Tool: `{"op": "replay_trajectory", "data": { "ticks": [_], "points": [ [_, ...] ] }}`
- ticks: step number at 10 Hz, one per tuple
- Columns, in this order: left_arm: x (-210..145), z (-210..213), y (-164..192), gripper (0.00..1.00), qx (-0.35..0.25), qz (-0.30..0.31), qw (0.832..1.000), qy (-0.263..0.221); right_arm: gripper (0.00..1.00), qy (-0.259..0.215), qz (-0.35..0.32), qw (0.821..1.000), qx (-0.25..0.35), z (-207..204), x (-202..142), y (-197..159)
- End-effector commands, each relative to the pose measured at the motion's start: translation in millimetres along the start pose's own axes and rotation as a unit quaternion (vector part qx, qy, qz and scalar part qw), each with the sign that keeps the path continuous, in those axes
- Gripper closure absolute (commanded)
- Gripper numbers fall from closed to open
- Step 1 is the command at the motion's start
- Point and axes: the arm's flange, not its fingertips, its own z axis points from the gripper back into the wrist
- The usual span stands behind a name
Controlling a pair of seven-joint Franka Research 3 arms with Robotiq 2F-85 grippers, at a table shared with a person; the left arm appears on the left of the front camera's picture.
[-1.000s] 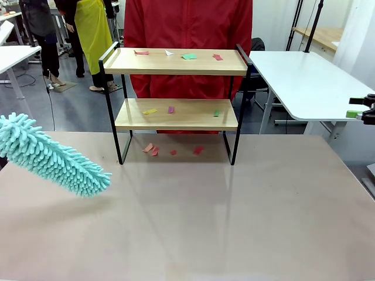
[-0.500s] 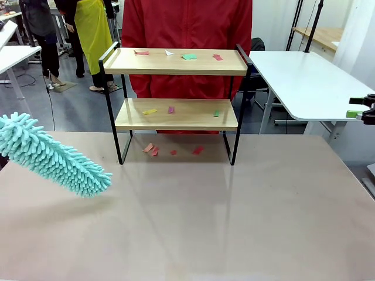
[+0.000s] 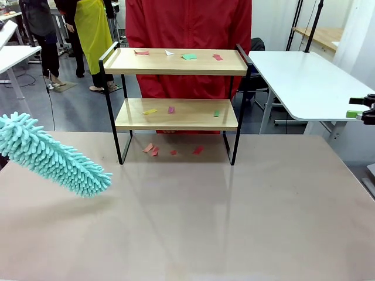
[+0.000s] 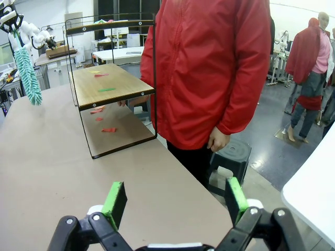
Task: Clean the shelf.
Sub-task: Clean the specific section of the Shelf indicated by the human with the Duster.
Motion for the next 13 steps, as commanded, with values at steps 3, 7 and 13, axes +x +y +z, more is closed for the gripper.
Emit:
{"op": "replay_trajectory", "data": {
  "ticks": [3,7,13],
  "points": [
    [-1.5,3.8,0.0,0.86,0.001,0.006,1.0,0.002,0.0,0.007,-0.004,1.0,-0.006,-1.3,8.5,0.5],
    [-1.5,3.8,0.0,0.86,0.001,0.006,1.0,0.002,0.0,0.007,-0.004,1.0,-0.006,-1.3,8.5,0.5],
    [-1.5,3.8,0.0,0.86,0.001,0.006,1.0,0.002,0.0,0.007,-0.004,1.0,-0.006,-1.3,8.5,0.5]
  ]
}}
